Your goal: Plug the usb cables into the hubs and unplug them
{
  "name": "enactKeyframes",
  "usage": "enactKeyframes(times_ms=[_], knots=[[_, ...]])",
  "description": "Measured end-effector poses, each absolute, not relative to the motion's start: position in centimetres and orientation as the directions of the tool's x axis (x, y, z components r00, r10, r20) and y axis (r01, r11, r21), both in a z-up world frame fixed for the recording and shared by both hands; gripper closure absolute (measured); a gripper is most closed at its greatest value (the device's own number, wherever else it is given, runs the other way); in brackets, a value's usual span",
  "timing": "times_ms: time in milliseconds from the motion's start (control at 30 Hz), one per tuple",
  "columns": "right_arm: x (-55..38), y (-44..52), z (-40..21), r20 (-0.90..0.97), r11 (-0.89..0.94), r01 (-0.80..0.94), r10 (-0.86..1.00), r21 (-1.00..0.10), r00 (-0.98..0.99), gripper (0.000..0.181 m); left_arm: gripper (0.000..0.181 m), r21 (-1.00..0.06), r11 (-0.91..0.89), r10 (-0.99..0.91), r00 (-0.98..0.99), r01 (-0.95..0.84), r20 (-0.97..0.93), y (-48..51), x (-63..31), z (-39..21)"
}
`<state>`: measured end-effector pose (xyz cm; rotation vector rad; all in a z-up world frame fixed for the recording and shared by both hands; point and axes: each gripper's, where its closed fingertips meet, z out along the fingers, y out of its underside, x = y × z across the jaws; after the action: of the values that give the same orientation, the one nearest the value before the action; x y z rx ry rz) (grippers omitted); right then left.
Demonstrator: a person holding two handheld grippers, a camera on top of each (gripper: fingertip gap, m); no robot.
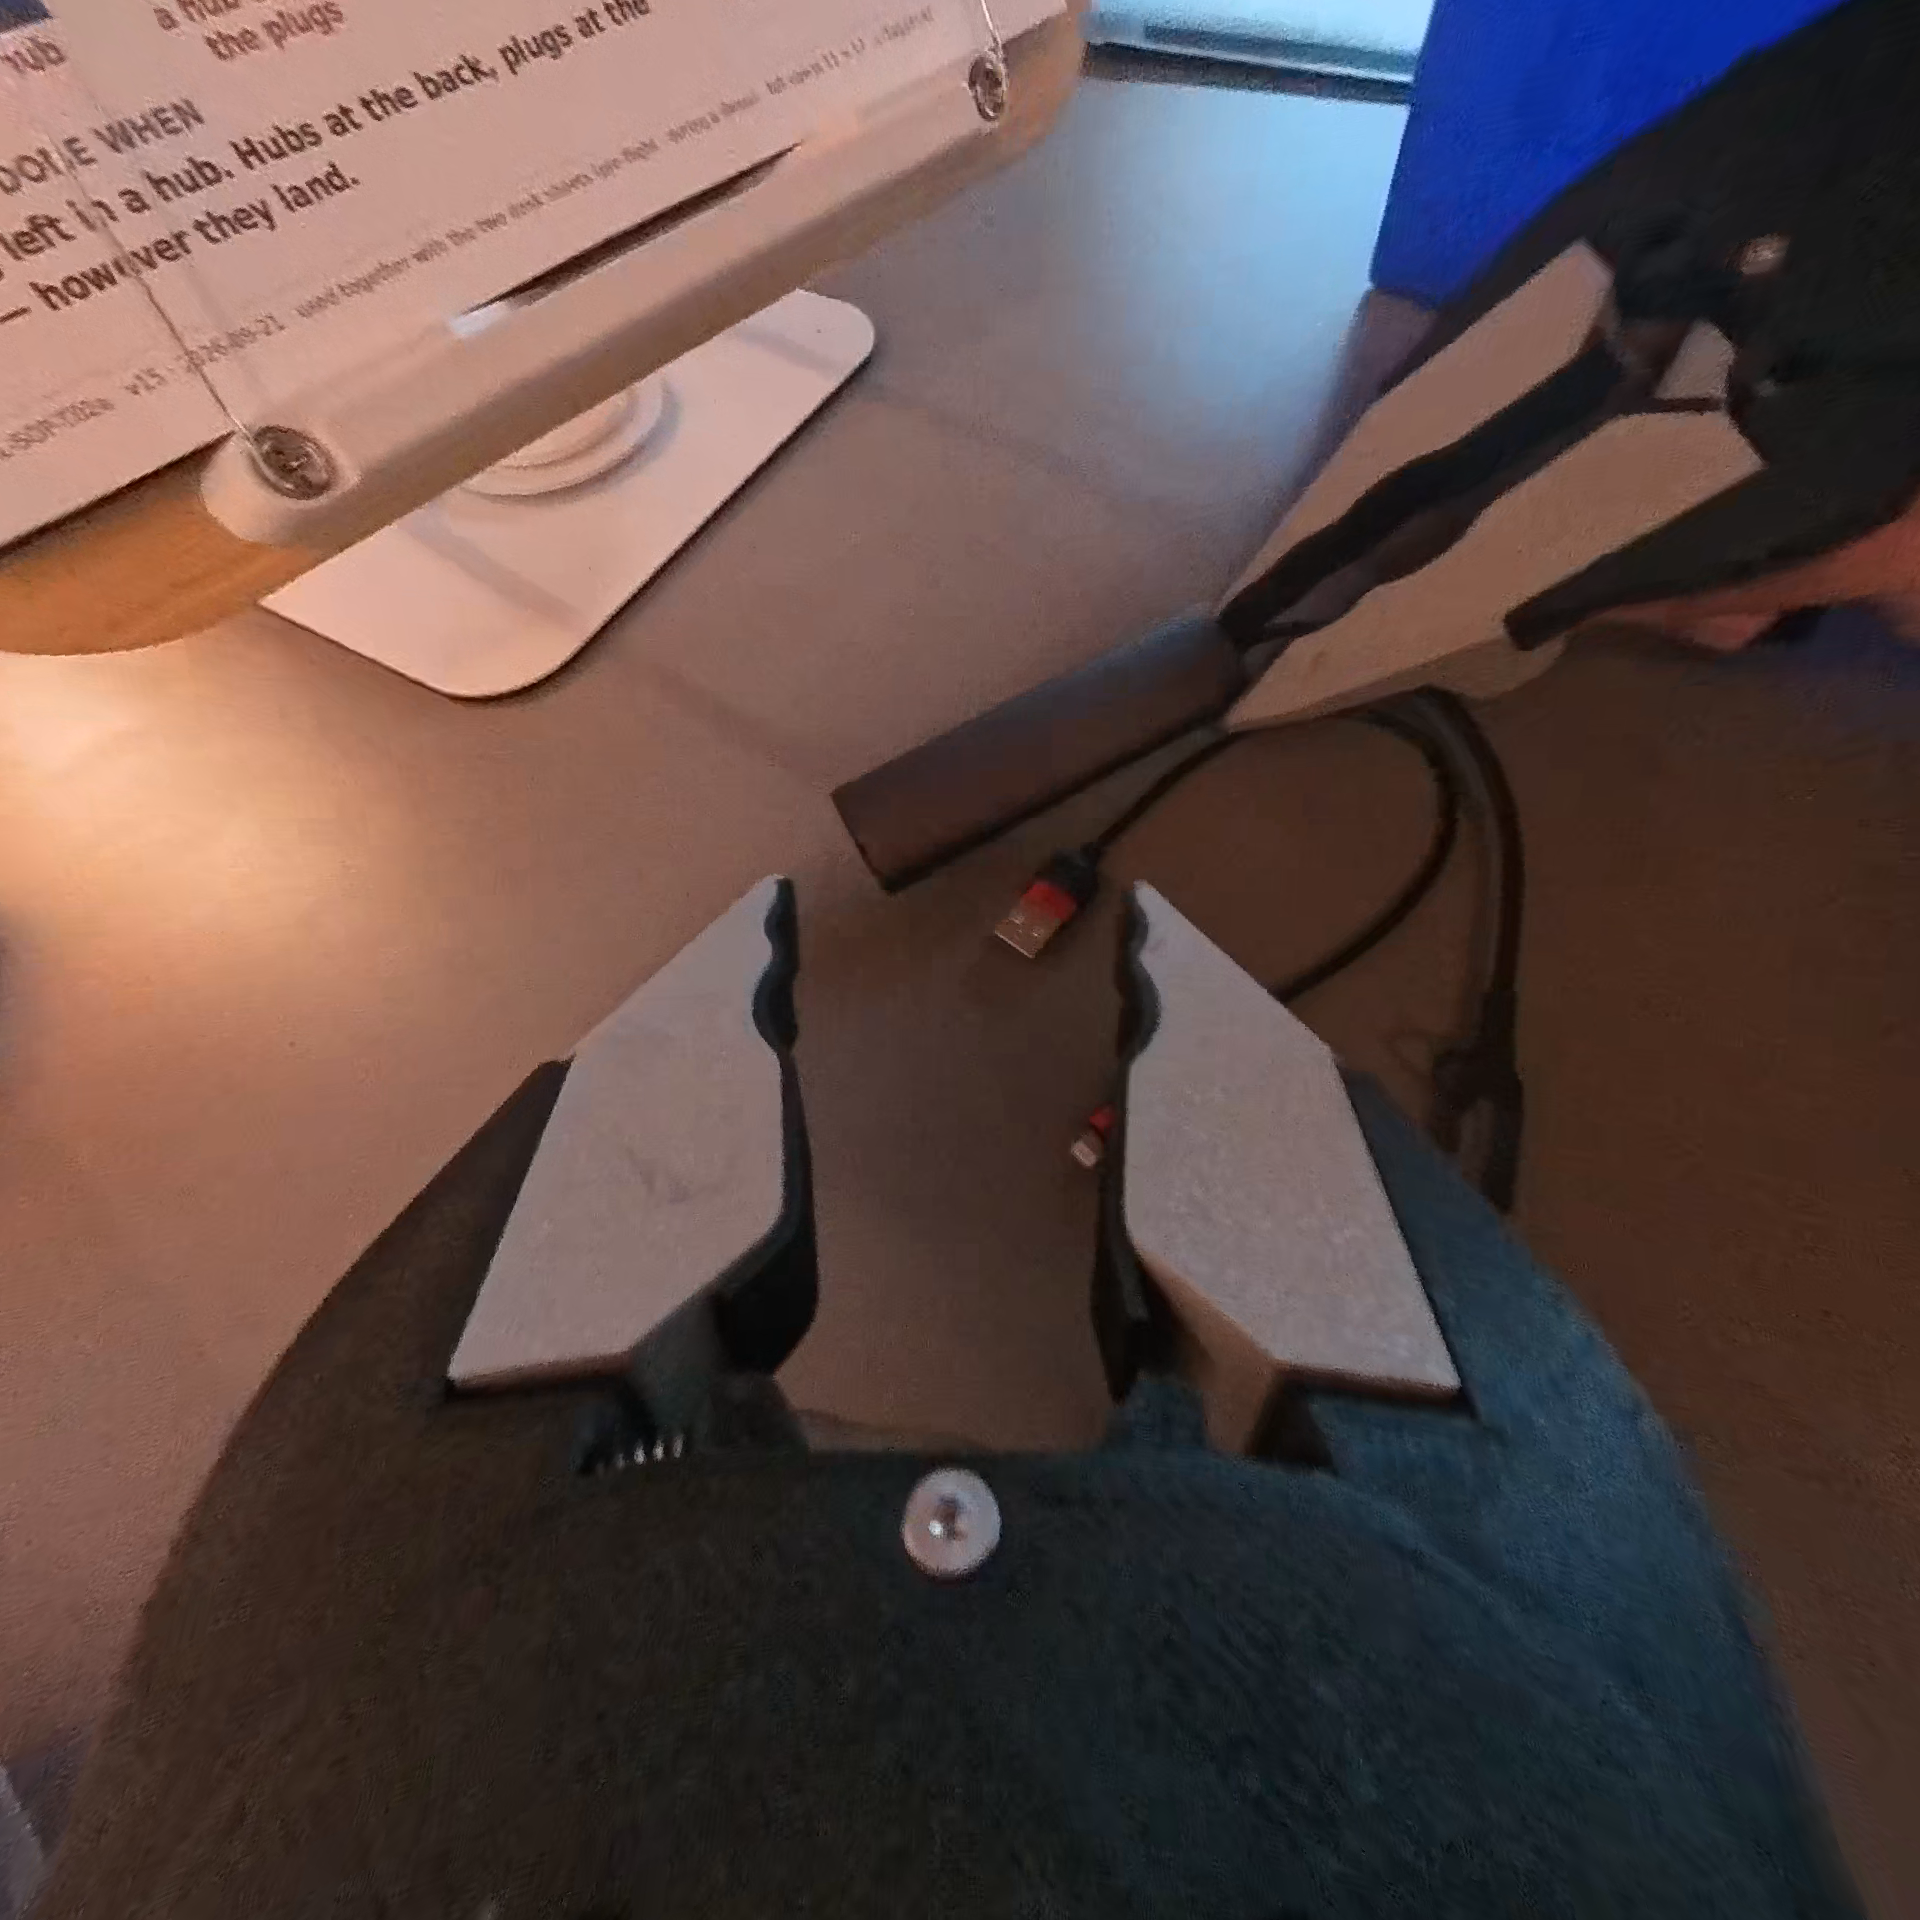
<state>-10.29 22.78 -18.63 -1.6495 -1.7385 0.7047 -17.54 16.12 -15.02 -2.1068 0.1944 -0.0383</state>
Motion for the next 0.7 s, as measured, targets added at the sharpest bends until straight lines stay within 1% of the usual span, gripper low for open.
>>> enactKeyframes(times_ms=[167, 233, 300, 400, 467, 567, 633, 700], knots=[[-9.4, 22.6, -15.3, 0.224, 0.186, 0.534, 0.975, -0.825, 0.006, 0.163, 0.121, -0.887, -0.461, -0.187, 0.980, -0.026, 0.069, 16.2, -17.5, -13.8], [-9.0, 22.6, -13.7, 0.325, 0.273, 0.478, 0.945, -0.835, 0.027, 0.163, 0.125, -0.905, -0.426, -0.200, 0.976, -0.011, 0.082, 16.1, -17.8, -13.0], [-8.5, 22.9, -12.6, 0.425, 0.356, 0.450, 0.903, -0.819, 0.058, 0.163, 0.130, -0.921, -0.389, -0.208, 0.975, -0.011, 0.076, 16.0, -18.1, -12.2], [-8.3, 21.9, -11.2, 0.520, 0.457, 0.396, 0.852, -0.797, 0.064, 0.164, 0.127, -0.930, -0.368, -0.290, 0.950, 0.003, 0.118, 15.7, -16.9, -11.6], [-8.3, 21.1, -10.6, 0.563, 0.504, 0.374, 0.825, -0.778, 0.060, 0.164, 0.122, -0.928, -0.370, -0.359, 0.914, 0.046, 0.189, 15.4, -15.8, -11.4], [-8.5, 20.7, -10.3, 0.651, 0.579, 0.388, 0.755, -0.717, 0.076, 0.163, 0.105, -0.917, -0.382, -0.431, 0.856, 0.113, 0.286, 15.0, -14.6, -10.7], [-8.6, 19.8, -9.7, 0.693, 0.628, 0.359, 0.717, -0.691, 0.080, 0.163, 0.108, -0.919, -0.365, -0.445, 0.838, 0.151, 0.314, 14.9, -14.5, -10.0], [-8.7, 18.6, -9.1, 0.721, 0.669, 0.320, 0.689, -0.670, 0.071, 0.163, 0.116, -0.911, -0.366, -0.509, 0.780, 0.187, 0.365, 14.3, -13.7, -9.3]])
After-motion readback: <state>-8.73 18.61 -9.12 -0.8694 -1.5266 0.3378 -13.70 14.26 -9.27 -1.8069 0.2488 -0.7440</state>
